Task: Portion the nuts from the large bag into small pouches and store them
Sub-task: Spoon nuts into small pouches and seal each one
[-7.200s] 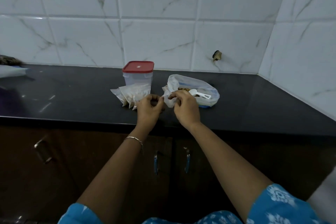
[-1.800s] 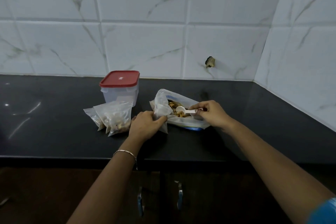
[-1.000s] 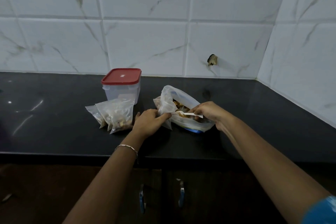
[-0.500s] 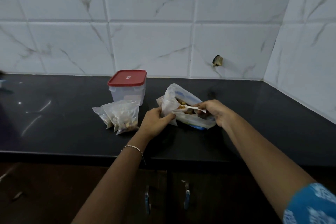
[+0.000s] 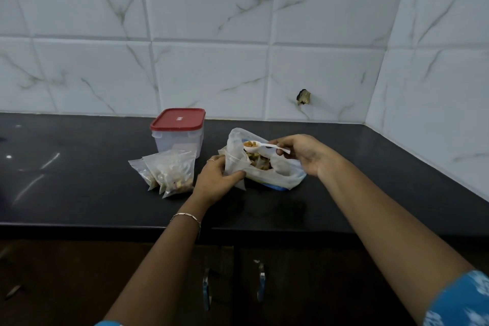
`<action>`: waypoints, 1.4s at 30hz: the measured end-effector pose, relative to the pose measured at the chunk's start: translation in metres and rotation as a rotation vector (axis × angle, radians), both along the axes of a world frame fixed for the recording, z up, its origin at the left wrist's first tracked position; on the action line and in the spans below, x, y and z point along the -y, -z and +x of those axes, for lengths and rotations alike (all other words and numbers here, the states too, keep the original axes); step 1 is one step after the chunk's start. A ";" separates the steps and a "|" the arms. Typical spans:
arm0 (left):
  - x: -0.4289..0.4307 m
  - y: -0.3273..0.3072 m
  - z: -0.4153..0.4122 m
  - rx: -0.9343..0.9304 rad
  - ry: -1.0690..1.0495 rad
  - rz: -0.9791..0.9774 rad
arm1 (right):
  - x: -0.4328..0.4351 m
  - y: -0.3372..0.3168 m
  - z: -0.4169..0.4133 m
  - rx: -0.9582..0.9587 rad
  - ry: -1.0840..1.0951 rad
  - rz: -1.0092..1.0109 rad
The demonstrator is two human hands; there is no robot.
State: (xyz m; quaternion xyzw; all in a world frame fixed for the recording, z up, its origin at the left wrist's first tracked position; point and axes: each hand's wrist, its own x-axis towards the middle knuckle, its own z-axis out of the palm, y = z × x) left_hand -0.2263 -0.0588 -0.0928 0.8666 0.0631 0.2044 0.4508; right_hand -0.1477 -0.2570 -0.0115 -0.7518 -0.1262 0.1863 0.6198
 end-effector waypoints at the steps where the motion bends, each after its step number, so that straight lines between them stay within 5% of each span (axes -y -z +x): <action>1: 0.000 -0.001 0.000 -0.003 -0.004 -0.002 | -0.002 -0.003 -0.002 0.025 -0.019 -0.004; 11: -0.001 -0.002 -0.001 0.006 -0.008 -0.015 | -0.029 -0.012 -0.032 0.393 -0.037 -0.368; 15: 0.000 -0.001 0.002 0.028 -0.029 -0.018 | -0.031 -0.005 -0.030 0.858 -0.050 -0.689; 21: -0.002 0.002 0.003 0.036 -0.015 -0.068 | -0.019 -0.006 -0.036 1.507 -0.091 -0.777; 24: -0.001 0.002 0.002 0.046 -0.003 -0.080 | -0.017 -0.004 -0.032 1.664 -0.064 -0.821; 28: -0.003 0.002 0.002 0.033 0.010 -0.070 | -0.012 -0.006 -0.033 1.628 0.014 -0.797; 36: 0.003 -0.002 -0.010 0.198 -0.053 0.152 | 0.020 0.025 -0.022 1.198 0.143 -0.753; 42: 0.011 -0.001 -0.012 -0.007 0.154 0.302 | 0.022 0.037 -0.024 1.335 0.067 -1.049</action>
